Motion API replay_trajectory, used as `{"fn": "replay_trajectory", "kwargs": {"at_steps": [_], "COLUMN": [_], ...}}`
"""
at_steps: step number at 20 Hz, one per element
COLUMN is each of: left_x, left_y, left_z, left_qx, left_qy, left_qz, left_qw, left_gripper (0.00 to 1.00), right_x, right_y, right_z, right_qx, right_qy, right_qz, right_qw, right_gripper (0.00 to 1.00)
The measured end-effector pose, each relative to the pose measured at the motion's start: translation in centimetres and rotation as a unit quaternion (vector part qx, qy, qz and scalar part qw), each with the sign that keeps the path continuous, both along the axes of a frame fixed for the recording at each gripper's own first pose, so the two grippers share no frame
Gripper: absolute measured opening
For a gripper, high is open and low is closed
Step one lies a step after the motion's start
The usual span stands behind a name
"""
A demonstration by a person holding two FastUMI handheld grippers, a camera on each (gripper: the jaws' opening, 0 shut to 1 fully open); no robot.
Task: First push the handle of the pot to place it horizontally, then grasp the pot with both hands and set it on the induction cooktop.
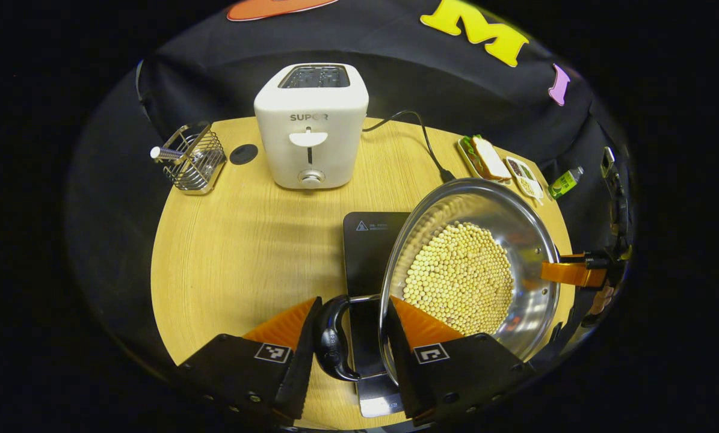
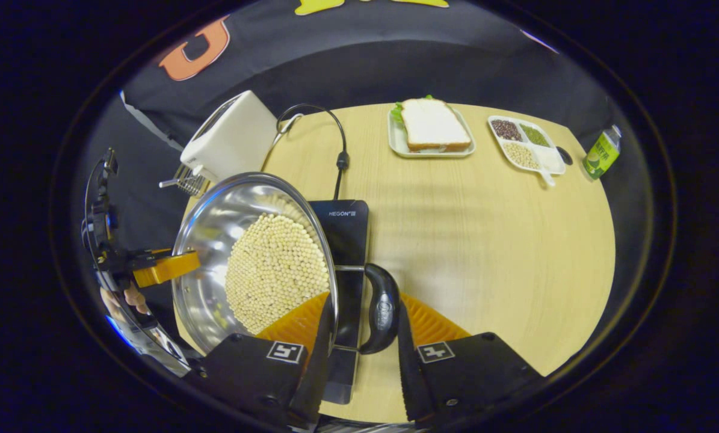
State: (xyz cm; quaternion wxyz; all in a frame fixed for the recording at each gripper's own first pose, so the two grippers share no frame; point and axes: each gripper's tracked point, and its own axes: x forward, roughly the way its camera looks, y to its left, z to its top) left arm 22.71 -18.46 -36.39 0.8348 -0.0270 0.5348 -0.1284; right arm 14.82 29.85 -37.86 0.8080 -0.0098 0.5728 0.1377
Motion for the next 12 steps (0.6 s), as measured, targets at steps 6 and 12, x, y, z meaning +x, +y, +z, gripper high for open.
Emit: {"fn": "replay_trajectory", "kwargs": {"at_steps": [6, 12], "left_x": [-0.2, -2.4], "left_y": [0.7, 1.6], "left_z": [0.7, 5.8], "left_qx": [0.017, 0.030], "left_qy": [-0.025, -0.082], "left_qz": [0.009, 0.032], "left_qw": [1.000, 0.996], "left_gripper": [0.80, 0.96], "right_x": [0.8, 0.4], "right_y": [0.2, -1.2], "right_z": [0.7, 4.5], "right_qx": [0.025, 0.029], "right_qy": [-0.056, -0.131], "right_qz": [0.005, 0.015], "right_qw": [0.998, 0.991], "right_gripper": [0.63, 0.81]}}
